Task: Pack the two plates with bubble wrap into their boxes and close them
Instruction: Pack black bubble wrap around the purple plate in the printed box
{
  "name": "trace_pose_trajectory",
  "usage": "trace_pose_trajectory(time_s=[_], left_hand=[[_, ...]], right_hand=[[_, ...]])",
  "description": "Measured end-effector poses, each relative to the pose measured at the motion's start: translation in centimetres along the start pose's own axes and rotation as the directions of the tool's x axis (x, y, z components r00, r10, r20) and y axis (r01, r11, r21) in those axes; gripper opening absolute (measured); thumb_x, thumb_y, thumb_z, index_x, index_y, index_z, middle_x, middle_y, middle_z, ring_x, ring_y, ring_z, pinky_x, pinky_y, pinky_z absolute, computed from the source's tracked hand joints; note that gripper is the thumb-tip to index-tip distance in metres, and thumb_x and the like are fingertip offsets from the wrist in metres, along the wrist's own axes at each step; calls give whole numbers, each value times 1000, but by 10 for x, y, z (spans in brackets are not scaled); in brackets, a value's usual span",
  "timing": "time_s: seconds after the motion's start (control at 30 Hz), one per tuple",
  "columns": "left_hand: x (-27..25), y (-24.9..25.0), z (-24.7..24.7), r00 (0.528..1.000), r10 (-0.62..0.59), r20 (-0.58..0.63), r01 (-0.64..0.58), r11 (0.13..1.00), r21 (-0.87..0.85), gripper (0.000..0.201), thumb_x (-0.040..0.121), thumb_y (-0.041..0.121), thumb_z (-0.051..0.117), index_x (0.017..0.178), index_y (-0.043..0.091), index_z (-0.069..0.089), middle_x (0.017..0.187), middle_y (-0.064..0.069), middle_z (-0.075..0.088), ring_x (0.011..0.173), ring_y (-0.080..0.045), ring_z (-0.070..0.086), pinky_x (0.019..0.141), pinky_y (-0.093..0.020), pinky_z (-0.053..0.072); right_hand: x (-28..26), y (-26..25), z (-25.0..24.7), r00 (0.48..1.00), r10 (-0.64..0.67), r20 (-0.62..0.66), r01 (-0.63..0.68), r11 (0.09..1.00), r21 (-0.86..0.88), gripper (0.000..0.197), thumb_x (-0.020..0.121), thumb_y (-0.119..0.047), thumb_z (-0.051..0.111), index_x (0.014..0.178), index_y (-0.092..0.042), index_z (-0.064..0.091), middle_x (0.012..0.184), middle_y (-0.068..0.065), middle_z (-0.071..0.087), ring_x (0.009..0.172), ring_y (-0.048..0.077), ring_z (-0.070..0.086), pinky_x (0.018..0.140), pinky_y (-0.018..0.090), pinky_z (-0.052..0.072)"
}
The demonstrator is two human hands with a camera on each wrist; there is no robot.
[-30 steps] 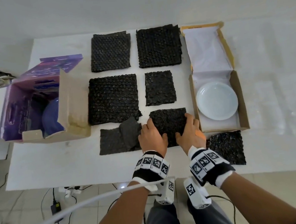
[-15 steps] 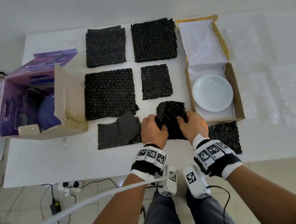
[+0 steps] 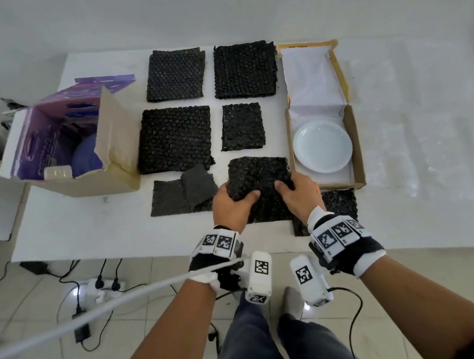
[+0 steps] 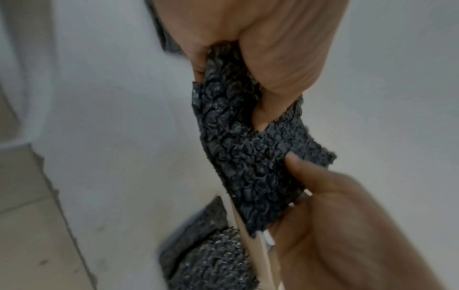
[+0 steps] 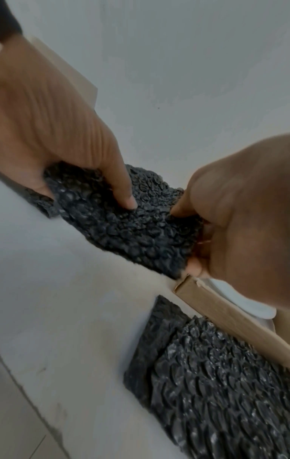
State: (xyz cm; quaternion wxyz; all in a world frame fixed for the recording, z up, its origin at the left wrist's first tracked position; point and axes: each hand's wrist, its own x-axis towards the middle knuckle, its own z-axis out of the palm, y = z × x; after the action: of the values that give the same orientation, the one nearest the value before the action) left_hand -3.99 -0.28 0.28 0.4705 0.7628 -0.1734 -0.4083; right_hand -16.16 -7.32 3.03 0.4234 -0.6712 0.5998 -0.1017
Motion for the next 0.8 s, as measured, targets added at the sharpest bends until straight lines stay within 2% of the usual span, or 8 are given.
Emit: trace_pose_trajectory(time_s=[0.1, 0.2, 0.3, 0.37, 0.47, 0.6, 0.7, 0.8], left_hand=[[-14, 1, -4, 998, -22, -54, 15, 994, -113, 23, 76, 29, 74, 93, 14, 70, 94, -7, 71, 90, -21, 67, 87, -44, 54], [-30, 1, -8, 994, 42, -100, -50, 995, -83, 13, 78, 25, 71, 88, 20, 65, 96, -7, 70, 92, -23, 66, 88, -46, 53], [-46, 6, -15, 983, 89, -158, -103, 991, -81, 14, 80, 20, 71, 91, 20, 61, 98, -8, 69, 94, -23, 65, 88, -46, 52], [-58, 11, -22, 973, 129, -190, -143, 988, -58, 17, 80, 20, 71, 94, 17, 61, 97, -7, 69, 93, -22, 65, 88, -45, 52], [-70, 19, -35, 957, 174, -233, -186, 982, -31, 16, 80, 18, 71, 93, 16, 60, 96, -5, 68, 92, -21, 64, 88, -44, 52], [-76, 25, -54, 945, 187, -269, -206, 978, -43, 18, 79, 19, 72, 92, 17, 61, 96, -6, 69, 92, -21, 65, 89, -45, 52], [-73, 28, -67, 936, 198, -292, -217, 975, -36, 19, 78, 18, 72, 94, 15, 61, 96, -6, 69, 91, -21, 65, 88, -45, 52], [-65, 34, -81, 927, 221, -305, -236, 972, -14, 21, 78, 18, 72, 96, 12, 62, 94, -6, 69, 90, -23, 65, 87, -42, 52]], right_hand=[[-8, 4, -9, 998, -47, 34, 47, 999, 4, 26, 92, -27, 55, 100, -3, 61, 96, 15, 65, 98, 33, 57, 85, 35, 43], [-18, 8, -19, 995, -90, 45, 87, 994, 67, 23, 90, -26, 58, 95, -4, 61, 91, 15, 66, 90, 30, 58, 77, 30, 43], [-25, 7, -27, 988, -141, 68, 132, 983, 127, 16, 88, -24, 61, 91, -8, 62, 89, 12, 66, 87, 26, 58, 76, 28, 42], [-29, 2, -30, 982, -168, 85, 154, 976, 154, 13, 86, -23, 64, 81, -13, 59, 78, 8, 62, 80, 24, 57, 72, 28, 42], [-36, -8, -31, 973, -207, 101, 186, 965, 187, 24, 85, -23, 66, 65, -21, 51, 65, 0, 56, 69, 20, 54, 65, 29, 43], [-42, -26, -25, 960, -247, 132, 210, 946, 246, 29, 85, -17, 66, 62, -22, 49, 61, -2, 53, 61, 14, 51, 53, 18, 39], [-39, -37, -15, 959, -246, 138, 207, 947, 246, 28, 84, -19, 67, 63, -25, 50, 67, 2, 58, 67, 18, 55, 62, 25, 43], [-35, -52, -3, 960, -244, 138, 206, 948, 245, 29, 84, -19, 67, 61, -26, 50, 64, -5, 56, 68, 17, 54, 67, 28, 41]])
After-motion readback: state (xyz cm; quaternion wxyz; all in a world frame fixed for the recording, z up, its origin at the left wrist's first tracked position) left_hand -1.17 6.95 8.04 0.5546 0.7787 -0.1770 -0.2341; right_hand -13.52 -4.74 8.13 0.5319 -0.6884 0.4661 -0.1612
